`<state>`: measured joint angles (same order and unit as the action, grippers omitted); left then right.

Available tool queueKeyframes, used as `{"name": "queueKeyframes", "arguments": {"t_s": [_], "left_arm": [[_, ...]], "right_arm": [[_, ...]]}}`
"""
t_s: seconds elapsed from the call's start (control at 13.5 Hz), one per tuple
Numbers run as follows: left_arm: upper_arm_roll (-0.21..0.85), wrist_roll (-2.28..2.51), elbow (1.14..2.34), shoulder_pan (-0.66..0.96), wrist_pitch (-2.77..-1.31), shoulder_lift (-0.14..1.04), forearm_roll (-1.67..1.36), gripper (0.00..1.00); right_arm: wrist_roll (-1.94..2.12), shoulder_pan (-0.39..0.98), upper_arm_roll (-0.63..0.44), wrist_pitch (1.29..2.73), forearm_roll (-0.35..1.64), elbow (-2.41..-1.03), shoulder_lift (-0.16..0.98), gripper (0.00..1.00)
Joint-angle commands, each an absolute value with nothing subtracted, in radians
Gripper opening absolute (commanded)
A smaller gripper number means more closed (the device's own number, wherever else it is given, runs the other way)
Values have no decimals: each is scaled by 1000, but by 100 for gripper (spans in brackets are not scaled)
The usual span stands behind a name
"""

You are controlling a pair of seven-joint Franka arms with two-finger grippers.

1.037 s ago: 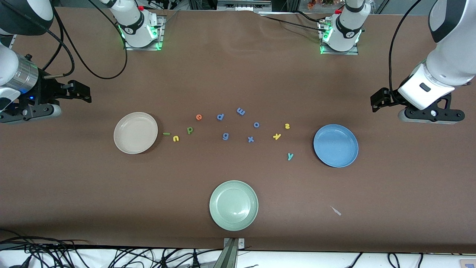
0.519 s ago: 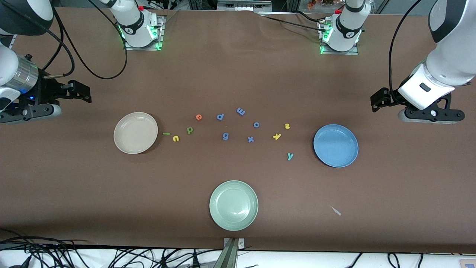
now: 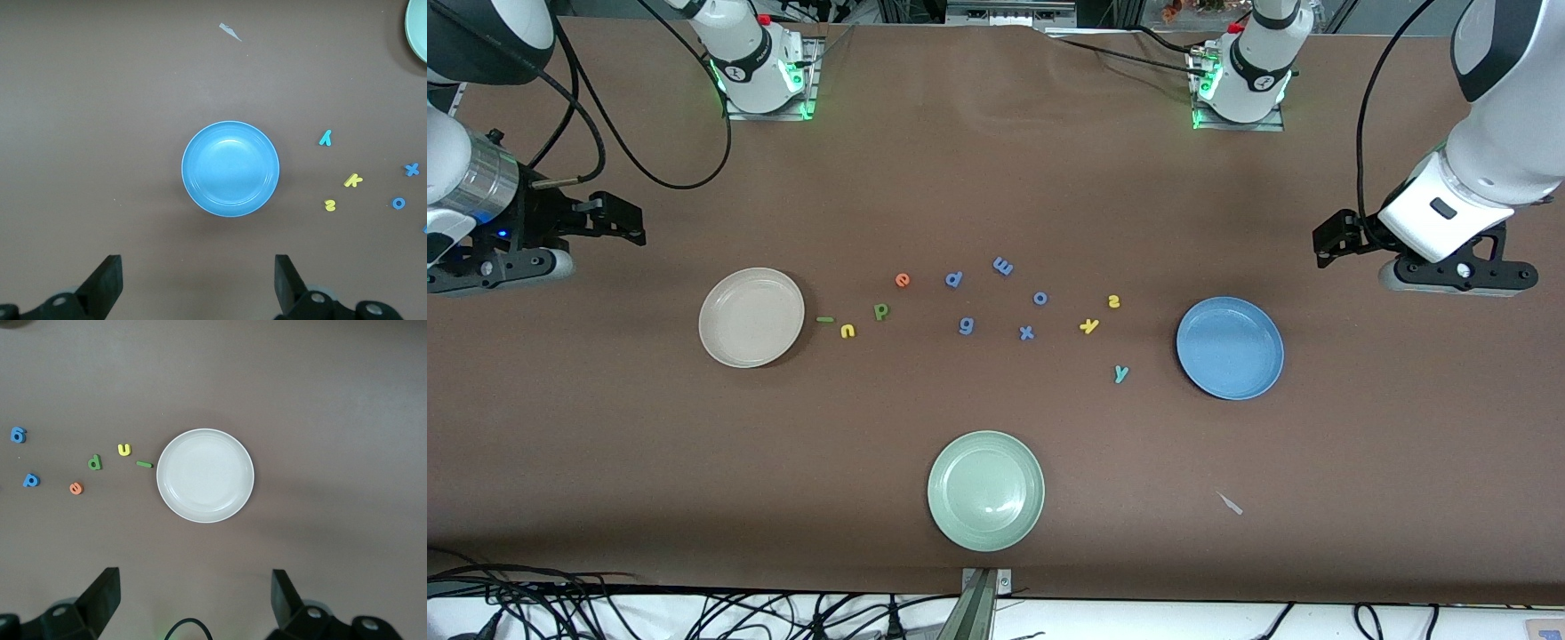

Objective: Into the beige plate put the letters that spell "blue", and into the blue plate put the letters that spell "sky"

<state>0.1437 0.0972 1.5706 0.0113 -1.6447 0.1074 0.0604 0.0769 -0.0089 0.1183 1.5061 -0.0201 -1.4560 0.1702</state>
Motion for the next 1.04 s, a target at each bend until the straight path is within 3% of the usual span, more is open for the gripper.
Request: {"name": "queueKeyframes", "arguments": {"t_s": [0.0,0.74,0.96], "left_arm": [[143,72,1591,3,-1654,86,34,100],[143,72,1589,5,-1654,86,34,100],[143,72,1591,3,-1654,87,32,100]], "right_arm": [[83,-14,121,1494,-2,-1437,172,100],[71,-3,124,1497,-11,-1439,175,100],[84,6,121,1500,-3,-1446,228,100]]}}
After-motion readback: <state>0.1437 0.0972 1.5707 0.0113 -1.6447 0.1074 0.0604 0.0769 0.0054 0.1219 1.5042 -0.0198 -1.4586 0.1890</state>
